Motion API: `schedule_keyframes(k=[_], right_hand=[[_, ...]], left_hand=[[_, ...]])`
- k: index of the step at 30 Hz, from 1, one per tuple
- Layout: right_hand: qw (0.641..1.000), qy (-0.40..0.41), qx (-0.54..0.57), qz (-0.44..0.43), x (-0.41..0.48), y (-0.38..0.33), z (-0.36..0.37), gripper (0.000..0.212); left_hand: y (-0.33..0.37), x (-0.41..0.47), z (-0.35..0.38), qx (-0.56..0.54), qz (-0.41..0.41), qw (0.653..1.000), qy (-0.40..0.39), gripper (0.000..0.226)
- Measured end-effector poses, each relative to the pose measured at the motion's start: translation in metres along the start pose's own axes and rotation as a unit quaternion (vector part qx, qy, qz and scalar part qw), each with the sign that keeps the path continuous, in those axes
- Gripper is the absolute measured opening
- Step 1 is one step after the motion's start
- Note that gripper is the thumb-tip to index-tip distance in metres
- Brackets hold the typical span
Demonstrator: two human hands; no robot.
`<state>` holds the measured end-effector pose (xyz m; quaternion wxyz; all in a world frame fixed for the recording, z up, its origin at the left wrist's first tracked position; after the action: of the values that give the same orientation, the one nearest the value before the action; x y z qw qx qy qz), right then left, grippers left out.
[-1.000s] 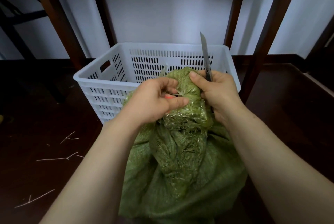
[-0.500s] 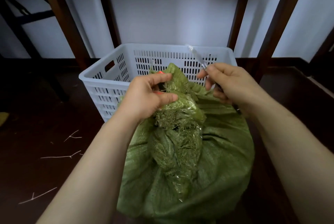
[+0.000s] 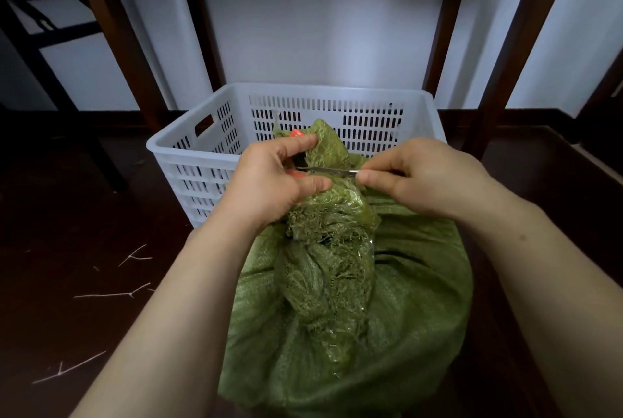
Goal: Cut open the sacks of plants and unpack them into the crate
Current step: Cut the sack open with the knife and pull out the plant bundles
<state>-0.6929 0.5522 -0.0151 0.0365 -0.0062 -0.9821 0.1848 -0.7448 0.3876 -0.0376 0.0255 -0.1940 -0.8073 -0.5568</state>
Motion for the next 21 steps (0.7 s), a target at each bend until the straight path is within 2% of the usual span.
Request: schedule_keyframes(k=[7, 12, 17, 21], right_hand=[[0.996, 0.008, -0.093, -0.009, -0.003, -0.014, -0.004, 0.026], [0.984, 0.005, -0.176, -0.016, 0.005, -0.031, 0.013, 0.030], [0.988, -0.006, -0.153, -0.007, 0.008, -0.026, 0.019, 0.030], [0.991, -0.011, -0.136, 0.004, 0.005, -0.022, 0.012, 0.028]], left_hand=[[0.002, 0.000, 0.000, 0.042, 0.018, 0.999, -0.010, 0.069], [0.010, -0.001, 0.007, 0.111, 0.045, 0.993, -0.010, 0.066], [0.003, -0.002, -0.001, 0.082, 0.018, 0.996, -0.009, 0.068], [0.004, -0.003, -0.008, 0.069, 0.031, 0.997, -0.003, 0.064]])
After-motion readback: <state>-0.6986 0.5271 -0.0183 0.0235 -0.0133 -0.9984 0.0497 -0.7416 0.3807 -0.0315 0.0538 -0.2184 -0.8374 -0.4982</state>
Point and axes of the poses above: each hand's wrist, its own x-axis towards the middle knuckle, its own z-axis out of the palm, y = z × x, the point moved 5 cm from there along x, towards the middle knuckle, and after that the axes turned 3 degrees about z, right-handed, at the moved point
